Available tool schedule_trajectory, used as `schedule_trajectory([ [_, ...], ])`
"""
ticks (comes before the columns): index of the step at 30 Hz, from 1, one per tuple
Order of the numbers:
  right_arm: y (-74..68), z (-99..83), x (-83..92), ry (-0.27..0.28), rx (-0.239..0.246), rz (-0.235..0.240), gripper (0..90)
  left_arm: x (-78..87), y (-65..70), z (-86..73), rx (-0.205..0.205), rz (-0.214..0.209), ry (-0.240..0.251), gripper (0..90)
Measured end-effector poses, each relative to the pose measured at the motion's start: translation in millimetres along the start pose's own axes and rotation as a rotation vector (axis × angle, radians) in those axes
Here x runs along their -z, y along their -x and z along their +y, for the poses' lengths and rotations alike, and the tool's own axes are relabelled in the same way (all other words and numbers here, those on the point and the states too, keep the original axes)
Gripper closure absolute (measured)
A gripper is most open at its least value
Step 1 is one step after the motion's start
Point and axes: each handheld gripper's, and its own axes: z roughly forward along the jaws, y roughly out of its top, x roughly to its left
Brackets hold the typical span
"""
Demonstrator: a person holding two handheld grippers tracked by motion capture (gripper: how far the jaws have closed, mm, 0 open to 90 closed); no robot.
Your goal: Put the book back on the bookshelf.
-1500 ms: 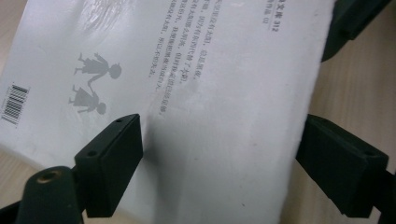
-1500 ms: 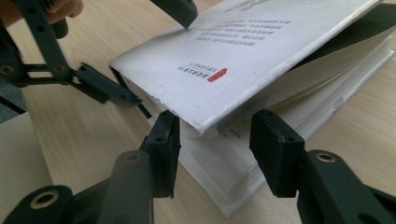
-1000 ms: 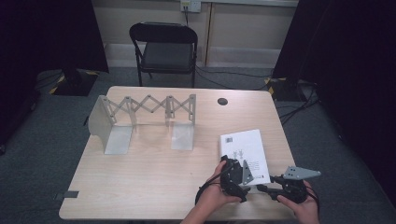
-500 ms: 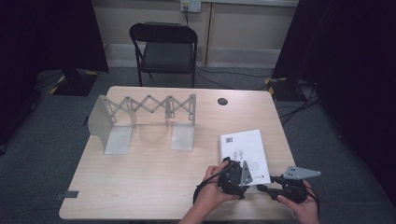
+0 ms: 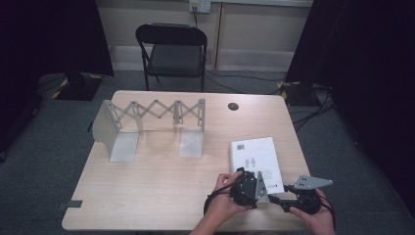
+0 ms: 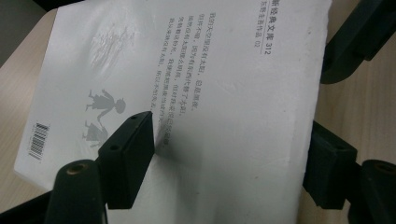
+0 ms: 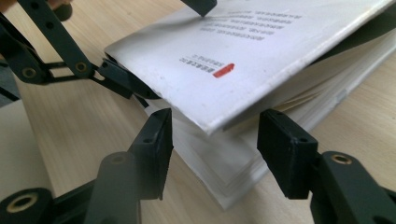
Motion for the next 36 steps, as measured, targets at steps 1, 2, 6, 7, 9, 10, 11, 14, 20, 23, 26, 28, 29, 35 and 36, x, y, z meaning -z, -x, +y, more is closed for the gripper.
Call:
schedule_trajectory([
  [1,0.0,0.0,0.0,0.0,0.0,0.0,45.0,0.0,0.0,0.0,0.0,0.0,0.0,27.3],
  [2,1.1,-1.3,-0.1,-0.033,0.01,-0.039,42.3,-0.6,1.2,0.1,0.014,0.002,0.01,27.4],
  [6,5.3,-4.9,1.1,-0.051,0.011,-0.069,40.6,0.3,0.5,0.0,0.004,0.001,0.002,27.5],
  [7,6.0,-5.3,2.5,-0.052,0.016,-0.081,40.6,0.2,0.6,-0.1,0.002,0.002,0.002,27.5],
  [9,7.3,-4.2,5.9,-0.044,0.018,-0.114,41.0,-0.6,1.4,0.1,0.013,0.003,0.009,27.5],
  [10,7.4,-3.8,5.7,-0.05,0.018,-0.132,41.0,-1.1,1.7,0.2,0.02,0.003,0.014,27.5],
  [11,7.4,-3.8,5.7,-0.05,0.018,-0.132,41.0,-1.1,1.7,0.2,0.02,0.003,0.014,27.5],
  [14,9.3,-1.7,1.7,-0.045,0.034,-0.157,41.1,-1.4,1.9,0.2,0.022,0.001,0.015,27.5],
  [20,9.6,1.1,-2.2,-0.015,0.05,-0.15,42.9,-1.1,1.2,0.1,0.01,0.002,0.006,26.9],
  [23,6.7,2.5,-0.8,-0.005,0.053,-0.147,43.3,-0.1,-0.1,0.0,0.043,-0.01,0.02,23.9],
  [26,7.5,1.7,-0.8,0.009,0.028,-0.133,43.3,1.0,-2.2,0.1,0.049,-0.021,0.013,23.9],
  [28,8.4,0.7,-1.0,0.012,0.003,-0.122,43.3,-0.3,-0.5,1.2,0.049,-0.011,0.016,23.7],
  [29,8.3,0.6,-1.0,0.013,-0.001,-0.123,43.3,0.5,-1.4,1.8,0.026,-0.014,-0.005,23.2],
  [35,9.9,-0.7,-1.5,0.023,-0.028,-0.107,43.4,-1.4,-0.1,0.7,0.054,-0.011,0.021,21.8],
  [36,9.9,-0.7,-1.5,0.023,-0.028,-0.107,43.4,-1.4,-0.1,0.7,0.054,-0.011,0.021,21.6],
])
